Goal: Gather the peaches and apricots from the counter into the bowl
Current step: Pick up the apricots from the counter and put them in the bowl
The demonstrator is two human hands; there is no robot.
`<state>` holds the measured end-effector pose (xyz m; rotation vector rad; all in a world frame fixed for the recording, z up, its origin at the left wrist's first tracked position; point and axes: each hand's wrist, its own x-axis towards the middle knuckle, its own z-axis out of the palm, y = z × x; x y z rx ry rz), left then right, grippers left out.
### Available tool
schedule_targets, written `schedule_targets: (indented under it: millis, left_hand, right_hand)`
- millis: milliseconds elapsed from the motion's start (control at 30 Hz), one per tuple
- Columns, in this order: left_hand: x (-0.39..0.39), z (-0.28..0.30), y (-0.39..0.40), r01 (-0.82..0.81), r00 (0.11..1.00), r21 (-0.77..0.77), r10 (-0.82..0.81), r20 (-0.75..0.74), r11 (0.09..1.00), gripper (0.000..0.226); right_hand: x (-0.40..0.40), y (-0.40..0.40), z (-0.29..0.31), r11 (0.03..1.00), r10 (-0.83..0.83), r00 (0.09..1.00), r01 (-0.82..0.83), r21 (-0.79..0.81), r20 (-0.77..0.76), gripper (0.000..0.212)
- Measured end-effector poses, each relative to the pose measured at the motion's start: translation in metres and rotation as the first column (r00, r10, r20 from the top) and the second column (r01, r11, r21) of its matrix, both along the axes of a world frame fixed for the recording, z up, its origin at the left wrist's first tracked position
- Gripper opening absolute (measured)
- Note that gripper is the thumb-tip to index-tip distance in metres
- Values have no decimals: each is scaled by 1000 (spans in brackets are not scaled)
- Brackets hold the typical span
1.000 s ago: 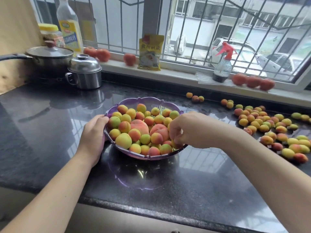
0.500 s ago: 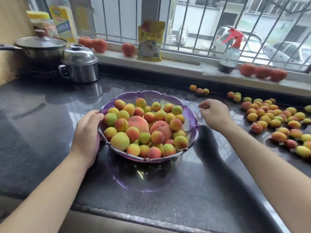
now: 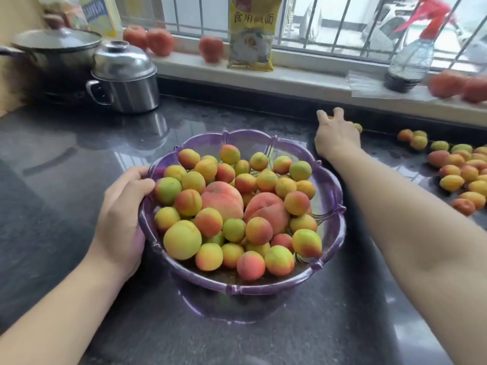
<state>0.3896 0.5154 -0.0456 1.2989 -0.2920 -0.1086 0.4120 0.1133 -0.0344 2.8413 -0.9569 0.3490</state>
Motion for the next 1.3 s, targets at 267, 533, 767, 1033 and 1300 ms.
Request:
schedule_targets:
  millis: [267, 533, 767, 1033, 1300]
  left_hand:
    - [0, -1, 1, 2, 1000, 7, -2, -11, 1000, 24]
    - [-1, 2, 2, 4, 1000, 37, -4, 4, 999, 21]
    - [0, 0, 2, -14, 1000, 21, 15, -16, 1000, 15]
    - [0, -2, 4, -47, 998, 41, 49, -35, 998, 21]
    - [0, -1, 7, -1, 1000, 71, 3, -27, 997, 23]
  right_hand:
    - [7, -12, -3, 996, -76, 996, 78, 51, -39, 43]
    - [-30, 11, -1, 988, 106, 953, -134, 81, 284, 33]
    - [-116, 72, 42, 795, 107, 844, -389, 464, 525, 27]
    - [-182, 117, 94, 729, 414, 884, -465, 503, 217, 22]
    - [-172, 133, 95, 848, 527, 839, -508, 153, -136, 29]
